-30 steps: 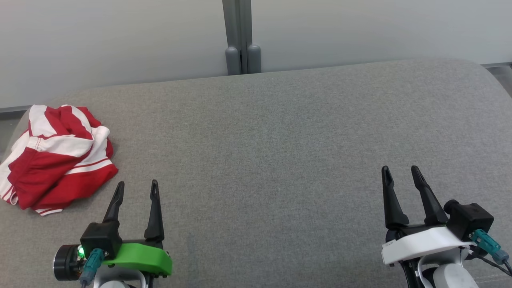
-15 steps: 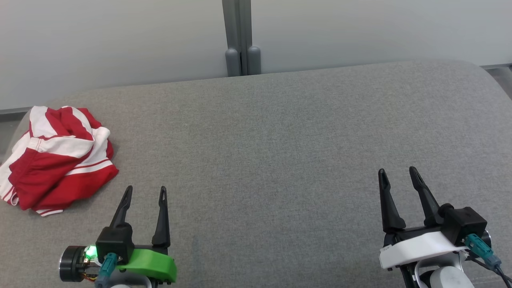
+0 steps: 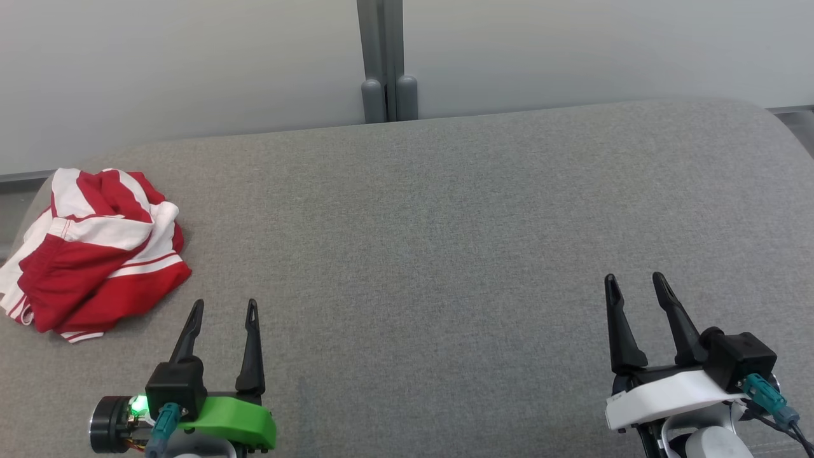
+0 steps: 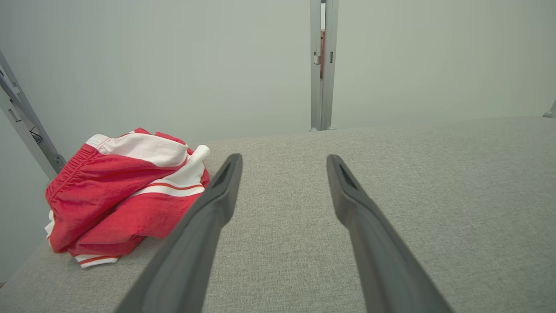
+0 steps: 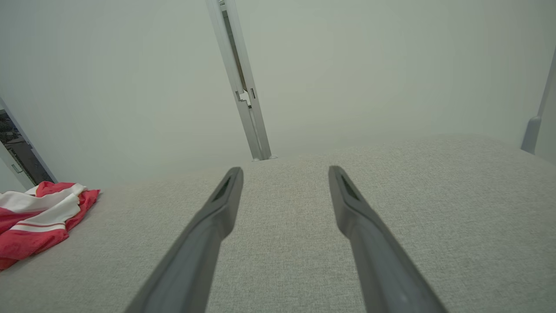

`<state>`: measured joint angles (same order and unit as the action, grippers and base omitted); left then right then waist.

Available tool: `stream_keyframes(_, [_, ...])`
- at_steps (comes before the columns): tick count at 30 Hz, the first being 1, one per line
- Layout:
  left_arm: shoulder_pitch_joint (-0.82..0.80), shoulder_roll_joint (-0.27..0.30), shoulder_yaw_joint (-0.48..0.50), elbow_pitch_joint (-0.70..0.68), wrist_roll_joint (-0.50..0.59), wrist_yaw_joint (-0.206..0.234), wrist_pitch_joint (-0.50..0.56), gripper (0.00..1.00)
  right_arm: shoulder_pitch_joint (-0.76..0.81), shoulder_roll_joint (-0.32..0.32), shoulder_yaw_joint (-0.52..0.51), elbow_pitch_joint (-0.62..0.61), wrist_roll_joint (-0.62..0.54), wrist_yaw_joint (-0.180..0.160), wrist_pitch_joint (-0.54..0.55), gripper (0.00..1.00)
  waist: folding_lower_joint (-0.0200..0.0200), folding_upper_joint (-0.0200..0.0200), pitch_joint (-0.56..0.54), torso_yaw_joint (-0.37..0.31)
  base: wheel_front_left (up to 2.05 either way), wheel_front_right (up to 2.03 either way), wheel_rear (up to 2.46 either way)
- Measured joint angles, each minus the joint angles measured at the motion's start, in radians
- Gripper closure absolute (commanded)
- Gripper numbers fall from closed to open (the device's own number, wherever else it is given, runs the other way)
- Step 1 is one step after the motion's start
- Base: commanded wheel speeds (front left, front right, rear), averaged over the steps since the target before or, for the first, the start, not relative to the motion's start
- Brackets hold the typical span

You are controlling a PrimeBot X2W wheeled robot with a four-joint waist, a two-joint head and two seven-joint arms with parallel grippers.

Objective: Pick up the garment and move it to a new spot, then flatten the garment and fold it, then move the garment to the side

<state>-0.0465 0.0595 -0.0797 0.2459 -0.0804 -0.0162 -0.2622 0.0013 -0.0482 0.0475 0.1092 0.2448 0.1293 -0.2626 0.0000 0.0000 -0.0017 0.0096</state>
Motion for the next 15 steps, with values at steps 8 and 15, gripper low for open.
stream_keyframes(8, [0.000,0.002,0.001,0.000,-0.023,0.007,0.002,0.00,0.000,0.000,-0.001,0.009,0.002,0.000,0.000,0.00,0.0000,0.0000,0.002,0.003,0.00,0.00,0.00])
stream_keyframes(15, [-0.002,0.007,-0.003,0.002,-0.029,0.011,0.006,0.00,0.000,0.000,-0.004,0.012,0.008,0.000,0.000,0.00,0.0000,0.0000,0.003,0.011,0.00,0.00,0.00])
